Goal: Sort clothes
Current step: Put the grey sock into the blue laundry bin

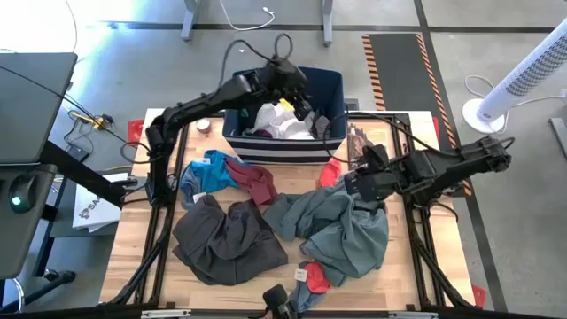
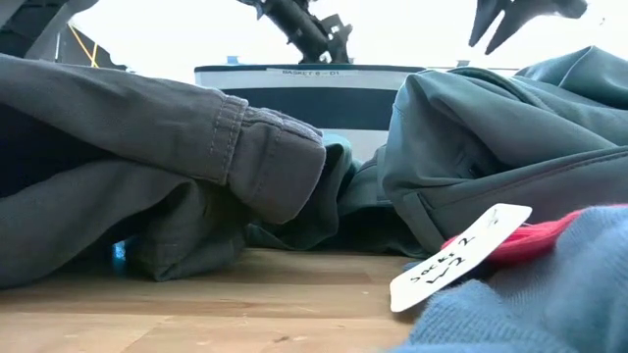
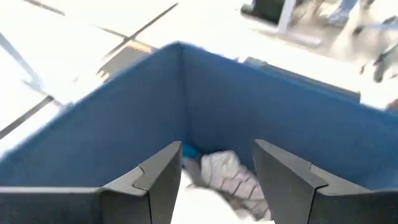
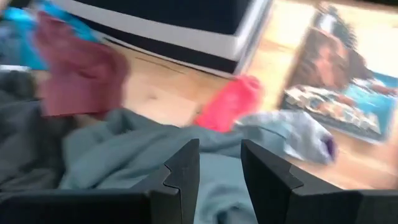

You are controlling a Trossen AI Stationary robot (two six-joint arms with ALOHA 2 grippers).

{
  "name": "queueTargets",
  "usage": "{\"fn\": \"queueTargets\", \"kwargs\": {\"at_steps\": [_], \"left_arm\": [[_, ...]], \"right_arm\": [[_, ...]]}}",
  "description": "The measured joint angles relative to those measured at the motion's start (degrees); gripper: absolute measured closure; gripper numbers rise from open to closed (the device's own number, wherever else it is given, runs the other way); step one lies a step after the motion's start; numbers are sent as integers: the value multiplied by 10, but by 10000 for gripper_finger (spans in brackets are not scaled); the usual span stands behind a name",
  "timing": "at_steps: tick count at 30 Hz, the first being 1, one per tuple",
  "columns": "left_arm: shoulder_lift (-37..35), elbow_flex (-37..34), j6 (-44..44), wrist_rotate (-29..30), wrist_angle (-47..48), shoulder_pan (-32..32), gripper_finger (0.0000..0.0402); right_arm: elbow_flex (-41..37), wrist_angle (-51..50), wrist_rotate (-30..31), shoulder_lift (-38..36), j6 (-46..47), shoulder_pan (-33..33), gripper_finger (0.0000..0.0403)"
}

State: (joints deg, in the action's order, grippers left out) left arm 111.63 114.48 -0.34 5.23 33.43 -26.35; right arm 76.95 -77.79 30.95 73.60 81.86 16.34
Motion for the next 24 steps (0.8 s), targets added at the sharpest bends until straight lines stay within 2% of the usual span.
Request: {"fn": "queueTargets", "kwargs": {"at_steps": [5, 8, 15, 18, 22, 24], "left_arm": [[-47, 0, 0, -5, 22, 6, 206], [-79, 0, 0, -4, 54, 10, 206], [-162, -14, 0, 6, 102, 22, 206], [-195, -21, -5, 29, 129, 27, 206], [-229, -21, -17, 64, 172, 35, 206], [-242, -21, -24, 79, 191, 40, 206]], "right_arm": [[0, -51, -11, 0, -10, -52, 289], [-19, -41, -33, 1, -43, -91, 289], [-178, 124, -146, -11, -139, -173, 289], [-240, 181, -155, -21, -144, -191, 289], [-292, 202, -150, -22, -136, -204, 289], [-325, 232, -166, -22, -137, -213, 289]]}}
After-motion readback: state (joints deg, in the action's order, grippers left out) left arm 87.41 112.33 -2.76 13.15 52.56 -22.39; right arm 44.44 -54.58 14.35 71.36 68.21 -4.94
